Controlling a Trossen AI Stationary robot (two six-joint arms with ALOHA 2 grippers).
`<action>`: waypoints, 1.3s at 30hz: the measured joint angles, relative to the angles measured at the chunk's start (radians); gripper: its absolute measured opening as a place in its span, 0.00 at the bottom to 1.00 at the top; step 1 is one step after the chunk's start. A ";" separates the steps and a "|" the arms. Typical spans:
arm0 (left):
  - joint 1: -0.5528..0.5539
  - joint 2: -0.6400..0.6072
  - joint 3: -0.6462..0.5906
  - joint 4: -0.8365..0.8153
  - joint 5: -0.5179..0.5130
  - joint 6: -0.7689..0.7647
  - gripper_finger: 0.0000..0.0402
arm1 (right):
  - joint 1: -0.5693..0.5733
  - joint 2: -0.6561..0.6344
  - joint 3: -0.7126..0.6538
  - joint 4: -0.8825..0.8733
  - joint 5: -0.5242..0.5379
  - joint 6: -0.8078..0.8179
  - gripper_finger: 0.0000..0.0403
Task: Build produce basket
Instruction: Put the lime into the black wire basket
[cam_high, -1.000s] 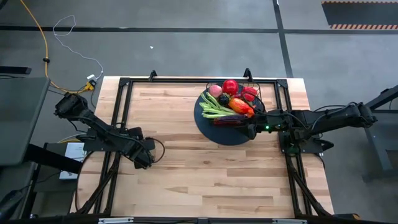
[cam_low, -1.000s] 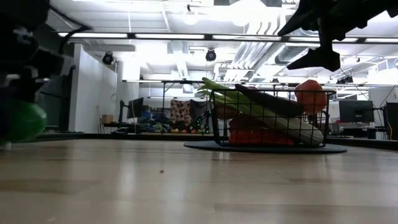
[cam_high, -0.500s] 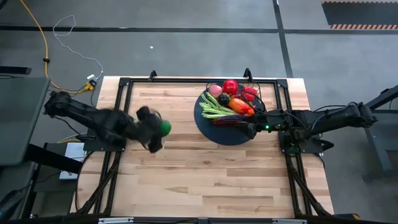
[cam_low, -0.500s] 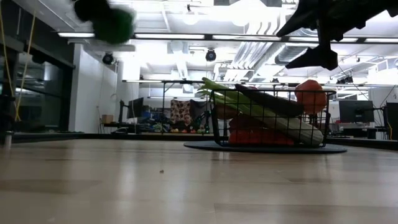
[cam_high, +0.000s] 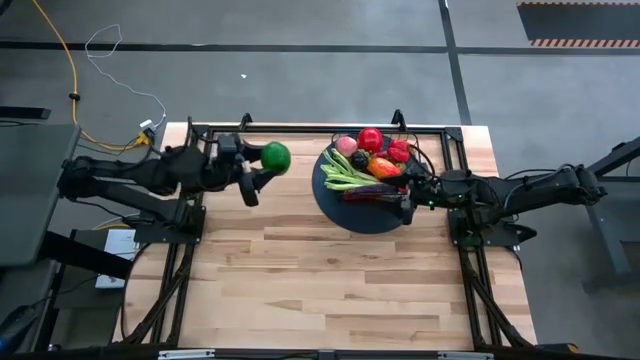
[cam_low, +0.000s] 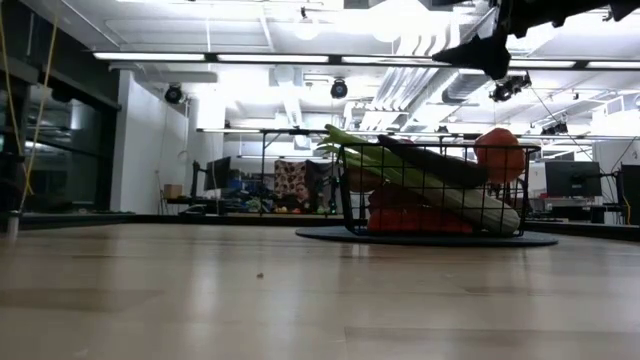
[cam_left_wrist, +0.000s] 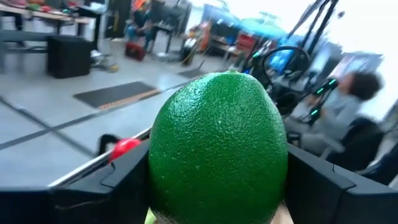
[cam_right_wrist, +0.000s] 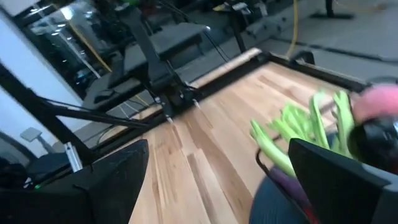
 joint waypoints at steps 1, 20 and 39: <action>0.006 0.001 -0.030 0.060 0.017 -0.007 0.68 | 0.000 0.000 0.000 0.015 -0.007 -0.018 0.93; 0.161 0.074 -0.221 0.363 0.300 -0.043 0.68 | 0.000 0.000 0.000 0.085 -0.023 -0.025 0.93; 0.310 0.371 -0.214 0.723 0.549 -0.197 0.68 | -0.139 0.185 0.000 0.359 -0.124 -0.126 0.93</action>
